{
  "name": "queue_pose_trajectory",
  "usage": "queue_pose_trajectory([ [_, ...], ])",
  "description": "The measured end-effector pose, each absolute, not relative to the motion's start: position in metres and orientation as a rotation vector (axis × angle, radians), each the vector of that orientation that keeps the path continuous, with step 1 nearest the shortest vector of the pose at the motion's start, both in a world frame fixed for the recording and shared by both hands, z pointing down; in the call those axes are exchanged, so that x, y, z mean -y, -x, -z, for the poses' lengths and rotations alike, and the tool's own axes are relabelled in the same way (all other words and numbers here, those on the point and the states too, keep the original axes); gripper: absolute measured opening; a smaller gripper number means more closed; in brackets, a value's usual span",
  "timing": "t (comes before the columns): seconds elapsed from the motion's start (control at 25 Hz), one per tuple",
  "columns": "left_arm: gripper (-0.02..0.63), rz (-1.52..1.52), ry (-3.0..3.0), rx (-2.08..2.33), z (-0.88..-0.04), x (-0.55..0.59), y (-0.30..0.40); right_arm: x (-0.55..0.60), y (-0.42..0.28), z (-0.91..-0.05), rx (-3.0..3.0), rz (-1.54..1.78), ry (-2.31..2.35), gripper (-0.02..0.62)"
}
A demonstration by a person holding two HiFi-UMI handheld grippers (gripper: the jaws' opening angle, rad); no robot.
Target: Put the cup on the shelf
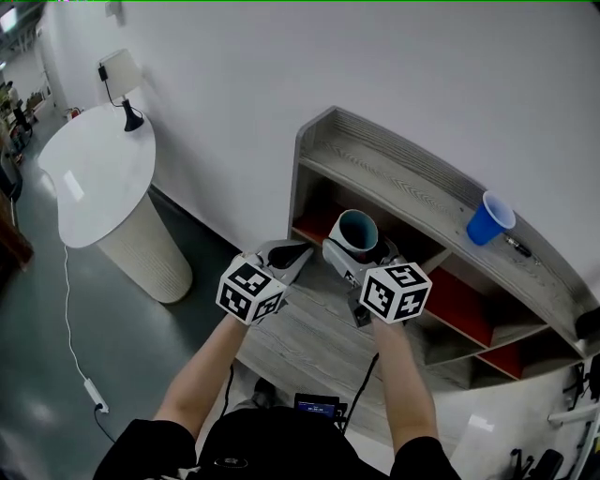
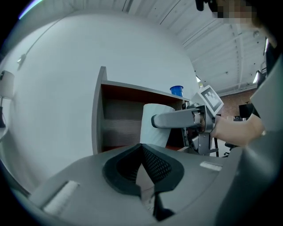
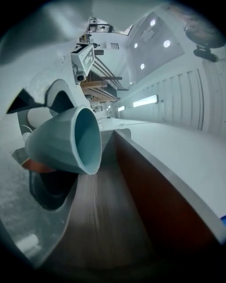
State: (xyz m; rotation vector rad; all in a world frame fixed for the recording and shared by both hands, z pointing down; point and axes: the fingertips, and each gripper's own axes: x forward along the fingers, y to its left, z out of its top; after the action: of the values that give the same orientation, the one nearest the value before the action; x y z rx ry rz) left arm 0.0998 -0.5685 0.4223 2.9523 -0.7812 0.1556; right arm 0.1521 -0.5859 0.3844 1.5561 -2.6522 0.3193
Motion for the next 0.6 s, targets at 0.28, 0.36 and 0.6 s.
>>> queue_pose_trajectory([
  [0.28, 0.002, -0.190, -2.927, 0.781, -0.432, 0.597, -0.099, 0.629, -0.150, -0.393, 2.601, -0.332, -1.604, 0.380],
  [0.36, 0.002, -0.199, -2.919, 0.782, -0.436, 0.604, -0.098, 0.638, -0.148, -0.398, 2.584, -0.341, -1.611, 0.380],
  [0.6, 0.002, -0.201, -2.906, 0.773, -0.441, 0.616, -0.097, 0.660, -0.147, -0.406, 2.548, -0.351, -1.614, 0.382],
])
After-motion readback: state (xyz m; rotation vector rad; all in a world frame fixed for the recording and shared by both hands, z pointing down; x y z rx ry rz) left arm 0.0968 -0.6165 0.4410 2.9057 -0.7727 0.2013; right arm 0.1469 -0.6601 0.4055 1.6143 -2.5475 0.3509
